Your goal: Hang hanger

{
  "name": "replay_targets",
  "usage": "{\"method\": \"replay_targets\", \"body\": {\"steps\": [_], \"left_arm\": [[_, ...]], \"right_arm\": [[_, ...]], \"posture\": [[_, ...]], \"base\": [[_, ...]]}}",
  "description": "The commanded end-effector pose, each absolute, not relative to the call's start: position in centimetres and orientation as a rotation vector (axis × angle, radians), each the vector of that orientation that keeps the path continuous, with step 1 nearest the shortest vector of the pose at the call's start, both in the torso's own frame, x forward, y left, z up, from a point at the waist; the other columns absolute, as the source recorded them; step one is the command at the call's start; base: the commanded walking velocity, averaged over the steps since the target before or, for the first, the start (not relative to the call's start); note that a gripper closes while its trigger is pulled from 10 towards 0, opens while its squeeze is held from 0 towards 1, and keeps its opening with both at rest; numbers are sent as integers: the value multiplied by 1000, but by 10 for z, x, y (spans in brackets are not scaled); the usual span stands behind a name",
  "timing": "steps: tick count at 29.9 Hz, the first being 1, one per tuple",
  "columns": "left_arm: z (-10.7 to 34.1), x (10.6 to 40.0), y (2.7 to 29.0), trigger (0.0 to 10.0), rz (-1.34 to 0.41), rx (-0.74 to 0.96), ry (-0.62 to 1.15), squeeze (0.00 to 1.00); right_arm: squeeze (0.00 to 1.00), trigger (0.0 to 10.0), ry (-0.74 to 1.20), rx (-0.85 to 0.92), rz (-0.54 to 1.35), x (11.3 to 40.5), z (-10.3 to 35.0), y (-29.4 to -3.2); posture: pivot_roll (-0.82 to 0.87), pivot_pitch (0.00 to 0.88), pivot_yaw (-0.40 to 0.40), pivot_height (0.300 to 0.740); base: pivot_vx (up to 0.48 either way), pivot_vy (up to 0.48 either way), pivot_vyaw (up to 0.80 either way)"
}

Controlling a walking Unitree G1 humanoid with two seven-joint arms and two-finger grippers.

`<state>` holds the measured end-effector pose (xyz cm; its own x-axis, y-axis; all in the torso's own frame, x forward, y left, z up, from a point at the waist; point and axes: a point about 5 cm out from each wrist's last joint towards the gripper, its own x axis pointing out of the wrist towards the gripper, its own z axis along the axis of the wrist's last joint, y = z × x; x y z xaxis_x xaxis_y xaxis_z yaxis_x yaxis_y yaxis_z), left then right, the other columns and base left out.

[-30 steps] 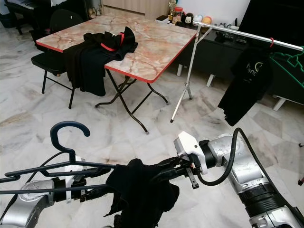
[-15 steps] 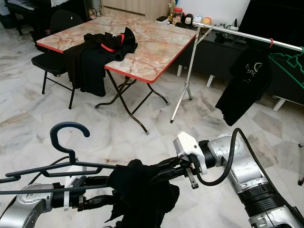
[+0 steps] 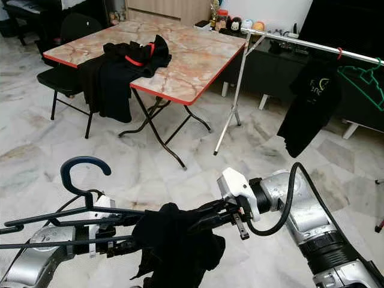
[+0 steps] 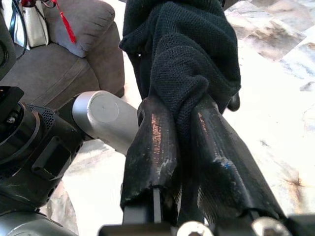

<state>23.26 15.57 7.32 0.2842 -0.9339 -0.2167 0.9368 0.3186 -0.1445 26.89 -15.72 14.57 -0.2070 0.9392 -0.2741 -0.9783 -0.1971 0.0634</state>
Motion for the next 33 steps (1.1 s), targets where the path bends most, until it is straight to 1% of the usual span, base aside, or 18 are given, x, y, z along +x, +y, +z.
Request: {"method": "replay_targets", "body": {"steps": [1, 6, 8, 10, 14, 19, 24, 29, 33], "left_arm": [[79, 233, 151, 10000, -1299, 2, 271, 0], [84, 229, 143, 10000, -1365, -39, 268, 0], [83, 230, 139, 10000, -1367, -29, 266, 0], [82, 233, 135, 10000, -1361, -15, 264, 0], [77, 243, 133, 10000, -1285, 11, 259, 0], [71, 253, 140, 10000, -1161, 23, 290, 0], [61, 255, 148, 10000, -1080, 3, 360, 0], [44, 251, 164, 10000, -1006, -8, 437, 0], [33, 241, 172, 10000, -1005, -70, 477, 0]], "right_arm": [[0, 10000, 218, -223, 1781, 272, 154, -155], [0, 10000, 220, -226, 1789, 271, 153, -153], [0, 10000, 215, -228, 1797, 270, 153, -152], [0, 10000, 205, -232, 1807, 269, 156, -150], [0, 10000, 184, -246, 1829, 268, 160, -146], [0, 10000, 165, -245, 1845, 267, 164, -142], [0, 10000, 137, -253, 1864, 266, 168, -138], [0, 10000, 120, -254, 1870, 266, 172, -136], [0, 10000, 111, -253, 1874, 266, 174, -135]], "posture": [[2, 0, -50, 740], [1, 0, -50, 740], [2, 0, -51, 740], [2, 0, -50, 740], [-5, 0, -50, 740], [1, 0, -52, 740], [2, 0, -50, 740], [2, 0, -51, 740], [1, 0, -49, 740]], "base": [[0, 0, 0], [0, 0, 0], [0, 0, 0], [0, 0, 0], [0, 0, 0], [0, 0, 0], [0, 0, 0], [0, 0, 0], [0, 0, 0]]}}
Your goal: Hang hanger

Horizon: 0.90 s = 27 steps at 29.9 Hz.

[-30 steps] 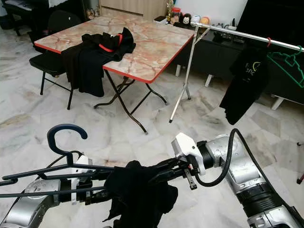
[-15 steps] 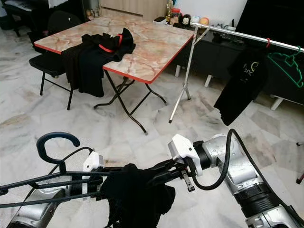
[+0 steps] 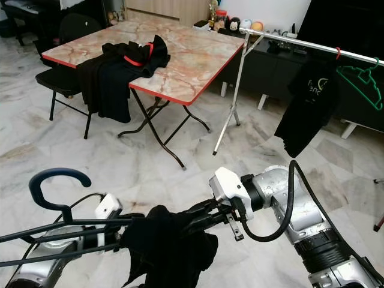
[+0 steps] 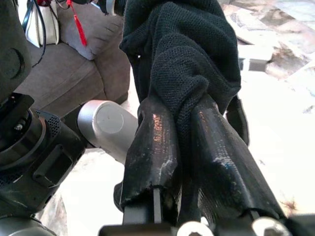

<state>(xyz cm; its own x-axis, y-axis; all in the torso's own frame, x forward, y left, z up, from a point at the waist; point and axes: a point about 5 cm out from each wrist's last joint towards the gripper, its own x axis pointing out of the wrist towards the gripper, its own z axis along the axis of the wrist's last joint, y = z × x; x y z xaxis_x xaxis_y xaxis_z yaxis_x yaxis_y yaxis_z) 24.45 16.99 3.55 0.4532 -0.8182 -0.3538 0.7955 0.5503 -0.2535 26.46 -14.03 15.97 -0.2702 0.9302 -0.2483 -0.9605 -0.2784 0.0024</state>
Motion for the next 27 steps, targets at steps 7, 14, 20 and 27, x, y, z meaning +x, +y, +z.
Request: {"method": "replay_targets", "body": {"steps": [7, 14, 20, 27], "left_arm": [[25, 229, 174, 10000, -1034, -127, 517, 0], [12, 223, 176, 8431, -1023, -160, 557, 0], [10, 221, 175, 8353, -1042, -180, 559, 0], [10, 220, 173, 0, -1064, -216, 546, 0]], "right_arm": [[0, 10000, 110, -251, 1877, 265, 174, -135], [0, 10000, 104, -249, 1885, 265, 175, -133], [0, 10000, 102, -246, 1886, 265, 176, -132], [0, 10000, 100, -245, 1886, 266, 176, -132]], "posture": [[4, 0, -53, 740], [5, 0, -55, 740], [5, 0, -53, 740], [7, 0, -54, 740]], "base": [[0, 0, 0], [0, 0, 0], [0, 0, 0], [0, 0, 0]]}}
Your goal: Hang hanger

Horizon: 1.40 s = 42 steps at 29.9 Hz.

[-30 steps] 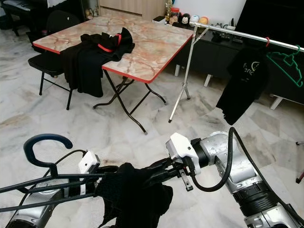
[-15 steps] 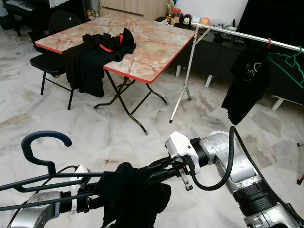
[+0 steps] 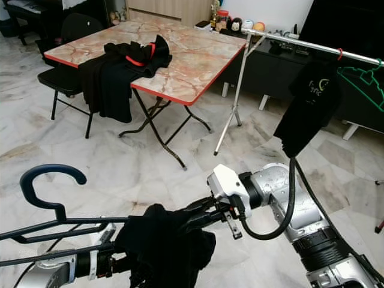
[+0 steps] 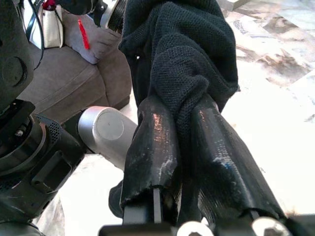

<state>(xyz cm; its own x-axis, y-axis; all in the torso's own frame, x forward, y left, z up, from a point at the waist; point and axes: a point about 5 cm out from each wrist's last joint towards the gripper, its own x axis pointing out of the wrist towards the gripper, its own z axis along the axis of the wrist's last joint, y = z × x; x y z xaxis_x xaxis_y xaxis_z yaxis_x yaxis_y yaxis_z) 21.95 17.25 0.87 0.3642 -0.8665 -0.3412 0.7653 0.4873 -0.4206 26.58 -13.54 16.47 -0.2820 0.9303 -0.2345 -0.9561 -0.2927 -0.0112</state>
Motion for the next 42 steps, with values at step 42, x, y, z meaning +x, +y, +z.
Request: {"method": "replay_targets", "body": {"steps": [42], "left_arm": [[7, 222, 199, 0, -865, -29, 521, 0]], "right_arm": [[0, 10000, 185, -490, 1594, 295, 149, -149]], "posture": [[17, 9, -46, 740]], "base": [[0, 0, 0]]}}
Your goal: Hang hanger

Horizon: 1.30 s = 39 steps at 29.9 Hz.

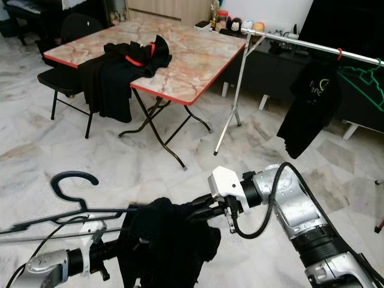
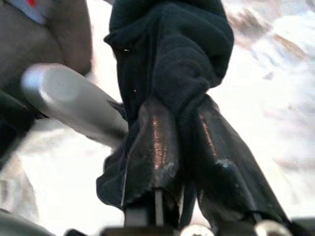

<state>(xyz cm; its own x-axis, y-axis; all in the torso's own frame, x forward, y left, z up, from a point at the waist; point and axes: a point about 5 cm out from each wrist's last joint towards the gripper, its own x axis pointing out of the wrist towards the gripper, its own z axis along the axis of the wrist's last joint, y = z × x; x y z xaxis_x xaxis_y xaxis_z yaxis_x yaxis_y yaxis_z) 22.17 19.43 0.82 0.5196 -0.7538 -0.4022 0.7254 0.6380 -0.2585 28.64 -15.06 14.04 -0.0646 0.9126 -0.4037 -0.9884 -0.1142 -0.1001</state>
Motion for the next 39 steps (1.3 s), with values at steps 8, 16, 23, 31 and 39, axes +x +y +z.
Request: {"method": "replay_targets", "body": {"steps": [8, 16, 23, 31, 39], "left_arm": [[-5, 220, 205, 10000, -794, 86, 614, 0], [-13, 220, 215, 10000, -672, 129, 653, 0], [-17, 226, 236, 10000, -483, 219, 710, 0], [-20, 226, 250, 10000, -414, 315, 779, 0], [-20, 223, 261, 10000, -421, 438, 828, 0]], "right_arm": [[0, 10000, 180, -648, 1333, 320, 145, -162], [0, 10000, 120, -624, 1239, 328, 148, -171], [0, 10000, 124, -614, 1279, 322, 149, -183], [0, 10000, 133, -624, 1245, 322, 150, -194], [0, 10000, 270, -706, 1304, 312, 137, -213]], "posture": [[13, 9, -41, 740], [18, 13, -39, 740], [19, 13, -40, 740], [7, 14, -29, 740], [10, 16, -22, 740]], "base": [[0, 0, 0], [0, 0, 0], [0, 0, 0], [0, 0, 0], [0, 0, 0]]}}
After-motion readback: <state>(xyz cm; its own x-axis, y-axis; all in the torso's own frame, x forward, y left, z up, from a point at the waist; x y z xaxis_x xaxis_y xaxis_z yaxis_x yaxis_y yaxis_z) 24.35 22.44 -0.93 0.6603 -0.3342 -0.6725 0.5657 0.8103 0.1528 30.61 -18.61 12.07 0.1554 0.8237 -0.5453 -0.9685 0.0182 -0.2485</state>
